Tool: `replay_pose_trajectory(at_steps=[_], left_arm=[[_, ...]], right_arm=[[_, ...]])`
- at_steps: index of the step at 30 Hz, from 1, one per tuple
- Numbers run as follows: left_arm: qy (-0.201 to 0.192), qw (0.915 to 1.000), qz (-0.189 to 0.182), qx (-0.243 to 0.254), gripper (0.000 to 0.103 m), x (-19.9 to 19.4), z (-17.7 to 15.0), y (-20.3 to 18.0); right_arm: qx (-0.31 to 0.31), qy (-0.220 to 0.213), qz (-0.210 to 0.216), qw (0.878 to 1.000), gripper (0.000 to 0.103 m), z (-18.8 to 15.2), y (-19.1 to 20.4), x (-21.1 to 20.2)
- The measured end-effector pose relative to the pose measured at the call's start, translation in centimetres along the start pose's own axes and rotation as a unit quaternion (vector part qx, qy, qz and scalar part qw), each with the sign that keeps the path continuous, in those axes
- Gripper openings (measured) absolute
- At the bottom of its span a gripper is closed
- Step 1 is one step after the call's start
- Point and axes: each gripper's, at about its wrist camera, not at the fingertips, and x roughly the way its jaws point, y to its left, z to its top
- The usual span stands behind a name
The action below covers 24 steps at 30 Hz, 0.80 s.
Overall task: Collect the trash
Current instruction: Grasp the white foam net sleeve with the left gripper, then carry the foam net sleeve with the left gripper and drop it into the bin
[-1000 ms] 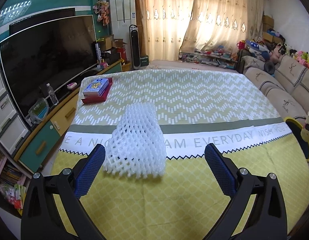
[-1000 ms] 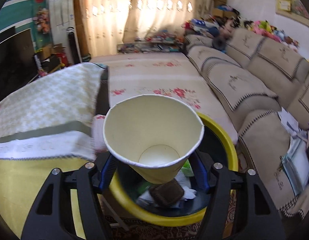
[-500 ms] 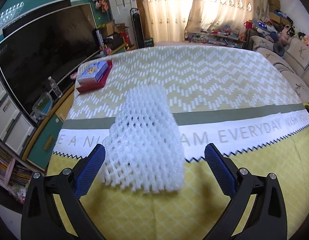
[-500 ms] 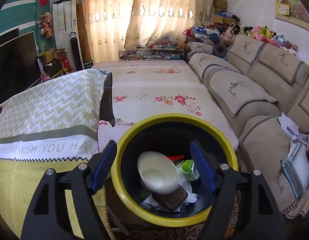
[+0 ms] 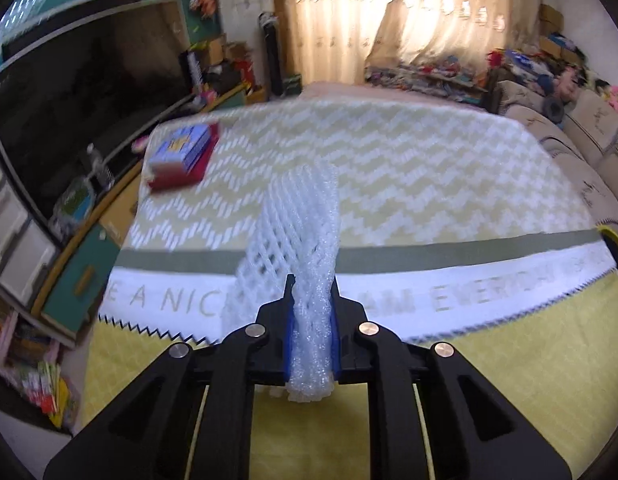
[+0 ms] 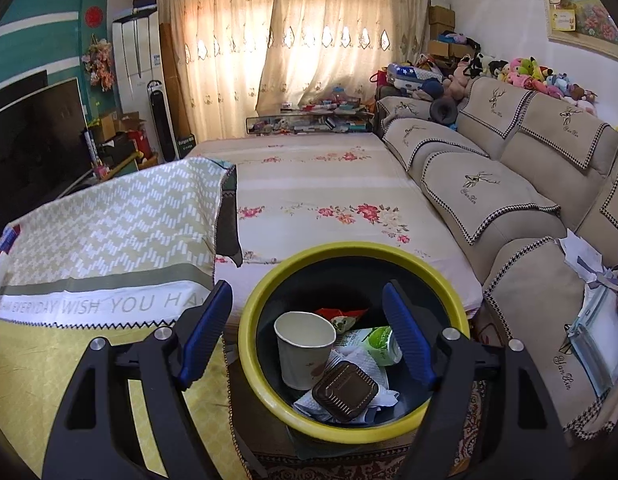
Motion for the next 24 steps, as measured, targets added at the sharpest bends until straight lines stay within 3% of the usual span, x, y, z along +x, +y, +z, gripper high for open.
replay_pose_trajectory(at_steps=[4, 7, 11, 15, 20, 24], left_arm=[[-0.029, 0.9974, -0.045, 0.048, 0.014, -3.0, 1.0, -4.9], [-0.052, 0.9891, -0.102, 0.093, 0.014, -5.5, 2.0, -10.0], [-0.067, 0.9651, -0.193, 0.164, 0.014, -7.8, 2.9, -18.9], [-0.070, 0.9378, -0.254, 0.226, 0.014, -8.8, 3.1, -27.5], [-0.035, 0.9067, -0.312, 0.281, 0.017, -8.0, 3.1, -38.2], [-0.002, 0.8948, -0.319, 0.312, 0.018, -5.9, 2.2, -45.1]], right_arm=[[0.004, -0.015, -0.009, 1.000, 0.073, -0.2, -1.2, -1.9], [0.013, -0.025, -0.020, 0.999, 0.073, -0.6, -2.6, -3.4], [0.031, -0.032, -0.033, 0.998, 0.074, -1.5, -5.0, -5.2], [0.052, -0.033, -0.049, 0.997, 0.075, -2.5, -7.7, -6.3], [0.076, -0.026, -0.064, 0.995, 0.075, -4.0, -10.8, -7.0], [0.091, -0.026, -0.067, 0.993, 0.076, -4.7, -12.2, -7.5]])
